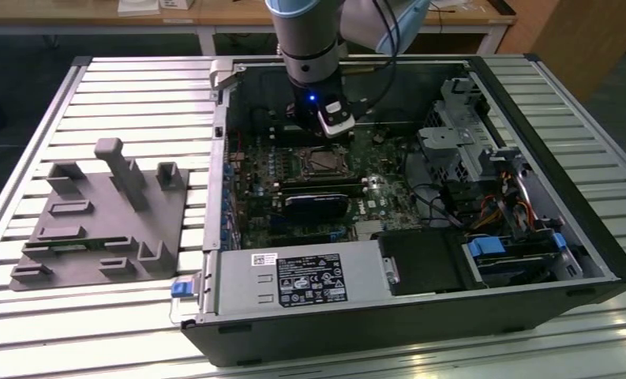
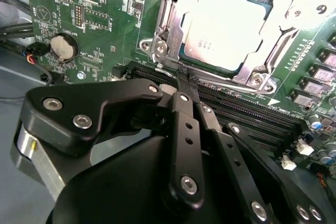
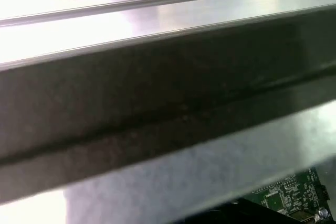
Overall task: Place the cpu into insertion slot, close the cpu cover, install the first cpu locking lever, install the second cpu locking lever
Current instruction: 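Install the first cpu locking lever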
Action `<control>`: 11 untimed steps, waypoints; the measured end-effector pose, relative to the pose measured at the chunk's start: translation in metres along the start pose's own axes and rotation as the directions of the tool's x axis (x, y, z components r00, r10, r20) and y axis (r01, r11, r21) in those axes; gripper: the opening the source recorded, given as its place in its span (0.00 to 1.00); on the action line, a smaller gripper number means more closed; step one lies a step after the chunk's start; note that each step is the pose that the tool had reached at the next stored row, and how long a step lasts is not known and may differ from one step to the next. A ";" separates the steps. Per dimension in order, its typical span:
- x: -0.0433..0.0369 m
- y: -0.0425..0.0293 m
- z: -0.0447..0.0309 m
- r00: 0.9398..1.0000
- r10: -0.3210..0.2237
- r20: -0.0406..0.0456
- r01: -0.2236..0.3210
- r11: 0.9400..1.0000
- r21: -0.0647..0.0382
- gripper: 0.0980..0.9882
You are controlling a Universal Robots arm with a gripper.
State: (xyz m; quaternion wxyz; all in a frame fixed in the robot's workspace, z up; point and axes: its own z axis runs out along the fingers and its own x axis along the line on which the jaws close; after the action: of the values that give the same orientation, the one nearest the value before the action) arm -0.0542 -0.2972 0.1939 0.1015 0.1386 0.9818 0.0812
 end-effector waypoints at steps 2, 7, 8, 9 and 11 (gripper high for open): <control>-0.0001 0.0000 -0.0007 1.000 0.000 0.000 0.000 1.000 0.000 0.01; -0.0006 0.0007 -0.0034 1.000 0.000 0.000 0.000 1.000 -0.001 0.01; -0.0006 0.0007 -0.0034 1.000 0.000 0.000 0.000 1.000 -0.001 0.01; -0.0006 0.0007 -0.0034 1.000 0.000 0.000 0.000 1.000 -0.001 0.01; -0.0005 0.0011 -0.0035 1.000 0.000 -0.001 0.000 1.000 -0.002 0.01</control>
State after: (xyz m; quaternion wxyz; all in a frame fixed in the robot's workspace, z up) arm -0.0541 -0.2967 0.1975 0.1013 0.1387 0.9817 0.0822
